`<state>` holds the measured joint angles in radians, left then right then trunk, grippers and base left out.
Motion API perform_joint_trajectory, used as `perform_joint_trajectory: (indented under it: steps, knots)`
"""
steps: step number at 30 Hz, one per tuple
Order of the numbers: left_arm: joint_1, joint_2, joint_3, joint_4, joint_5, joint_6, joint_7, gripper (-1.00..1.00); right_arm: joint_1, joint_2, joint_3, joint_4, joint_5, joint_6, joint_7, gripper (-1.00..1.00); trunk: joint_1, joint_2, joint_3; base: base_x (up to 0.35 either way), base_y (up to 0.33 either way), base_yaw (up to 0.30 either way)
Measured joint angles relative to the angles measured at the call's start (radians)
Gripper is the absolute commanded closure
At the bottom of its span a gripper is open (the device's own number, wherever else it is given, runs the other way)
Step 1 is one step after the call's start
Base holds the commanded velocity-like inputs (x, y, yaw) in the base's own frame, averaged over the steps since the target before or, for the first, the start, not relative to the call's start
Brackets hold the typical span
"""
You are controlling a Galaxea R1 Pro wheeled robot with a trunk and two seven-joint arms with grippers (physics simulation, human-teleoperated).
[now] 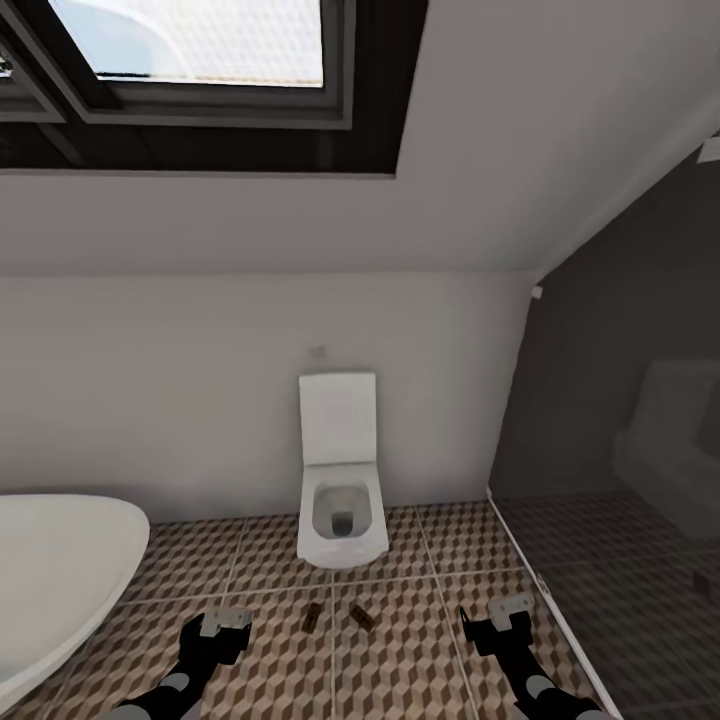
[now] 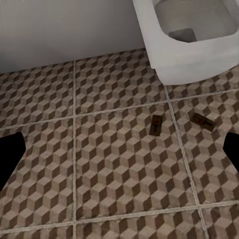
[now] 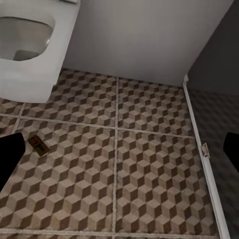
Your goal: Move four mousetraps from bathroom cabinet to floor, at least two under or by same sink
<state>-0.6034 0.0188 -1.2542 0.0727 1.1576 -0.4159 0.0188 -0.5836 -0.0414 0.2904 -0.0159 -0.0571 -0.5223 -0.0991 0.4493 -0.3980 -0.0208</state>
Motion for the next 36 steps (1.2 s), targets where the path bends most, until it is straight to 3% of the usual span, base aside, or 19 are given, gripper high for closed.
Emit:
perform_joint_trajectory:
  steps: [36]
  knots:
    - [0.000,0.000,0.000,0.000,0.000,0.002,0.000,-1.00,-0.001,0.001,0.000,-0.001,0.000,0.000,-0.002,-1.00,0.000,-0.001,0.057,0.000,0.000,0.000]
